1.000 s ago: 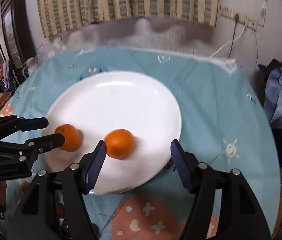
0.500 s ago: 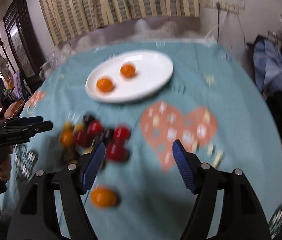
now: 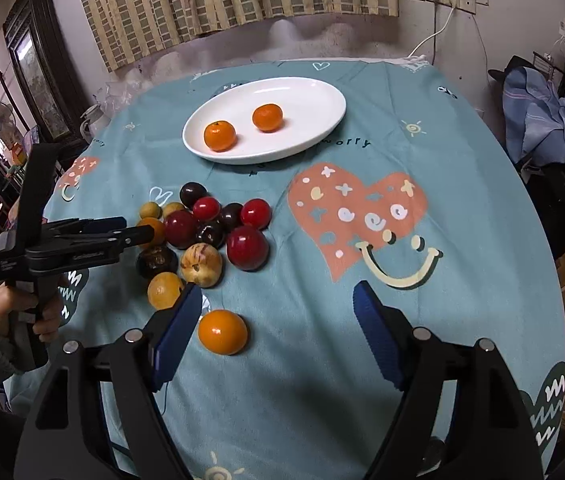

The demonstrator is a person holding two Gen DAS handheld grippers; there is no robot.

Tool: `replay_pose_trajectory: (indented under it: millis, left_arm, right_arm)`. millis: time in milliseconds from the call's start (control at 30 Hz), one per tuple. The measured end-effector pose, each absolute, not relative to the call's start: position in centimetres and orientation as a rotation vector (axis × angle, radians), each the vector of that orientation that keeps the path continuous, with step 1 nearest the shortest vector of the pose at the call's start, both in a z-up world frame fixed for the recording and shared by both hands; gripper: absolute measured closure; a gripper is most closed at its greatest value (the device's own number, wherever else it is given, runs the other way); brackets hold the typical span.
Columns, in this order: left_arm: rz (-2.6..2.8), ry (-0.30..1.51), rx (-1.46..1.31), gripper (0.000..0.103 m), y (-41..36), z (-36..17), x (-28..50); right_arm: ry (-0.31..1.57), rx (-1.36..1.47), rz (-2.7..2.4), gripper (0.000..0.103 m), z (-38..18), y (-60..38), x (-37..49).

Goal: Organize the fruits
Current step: 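Grasp a second orange with the left gripper while the right gripper grasps another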

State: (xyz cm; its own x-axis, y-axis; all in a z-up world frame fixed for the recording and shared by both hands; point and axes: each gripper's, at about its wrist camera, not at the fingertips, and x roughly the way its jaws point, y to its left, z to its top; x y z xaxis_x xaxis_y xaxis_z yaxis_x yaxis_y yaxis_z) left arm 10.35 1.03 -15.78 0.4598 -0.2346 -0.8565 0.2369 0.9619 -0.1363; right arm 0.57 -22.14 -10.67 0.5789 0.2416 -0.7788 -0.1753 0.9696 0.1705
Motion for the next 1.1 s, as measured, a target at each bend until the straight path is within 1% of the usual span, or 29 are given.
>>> replay_pose_trajectory:
  millis: [100,167,200,233,333,500,700,800,867,933,1033,1067,1100]
  left_arm:
    - [-0.312,1.055,-0.014,0.041,1.4,-16.2,10.6]
    - [-0.339,1.067,-0.043,0.047,1.7,-16.5,10.8]
    - [-0.355,1.071,-0.051,0.052,1.7,-16.6,10.8]
    - [-0.37,1.07,-0.054,0.059,1.5,-16.6,10.7]
    - [-0.379,1.057,-0.034,0.059,1.2,-16.6,10.3]
    - [-0.355,1.045,-0.078,0.06,2.7,-15.7,9.1]
    - [-0.32,1.03,-0.071,0.06,4.8,-14.5,6.1]
    - [-0.294,1.04,-0.088,0.06,5.8,-14.4,4.8]
    - [-0.279,1.042,-0.096,0.06,6.1,-14.4,4.0]
    - [-0.269,1.045,-0.103,0.06,6.4,-14.5,3.7]
    - [-0.26,1.047,-0.109,0.06,6.6,-14.5,3.4]
    - [-0.259,1.049,-0.109,0.06,6.6,-14.5,3.3]
    - [-0.259,1.052,-0.11,0.06,6.6,-14.6,3.3]
  right_arm:
    - [0.926,0.072,0.239,0.025,-10.7,-22.1,0.4]
    - [0.93,0.075,0.234,0.025,-10.7,-22.1,0.4]
    - [0.932,0.077,0.233,0.025,-10.7,-22.1,0.4]
    - [0.934,0.079,0.234,0.025,-10.8,-22.1,0.4]
    - [0.936,0.068,0.241,0.025,-10.8,-21.9,0.4]
    - [0.945,0.037,0.303,0.025,-11.1,-20.6,0.2]
    - [1.037,0.006,0.41,0.026,-13.9,-18.2,0.8]
    - [1.05,-0.008,0.426,0.032,-14.7,-17.6,1.2]
    - [1.071,-0.02,0.441,0.035,-15.4,-17.1,1.7]
    - [1.088,-0.034,0.455,0.04,-16.1,-16.6,1.8]
    - [1.109,-0.064,0.463,0.05,-17.2,-16.0,2.0]
    - [1.115,-0.063,0.462,0.057,-17.5,-16.0,2.1]
    - [1.119,-0.057,0.461,0.06,-17.6,-16.2,2.2]
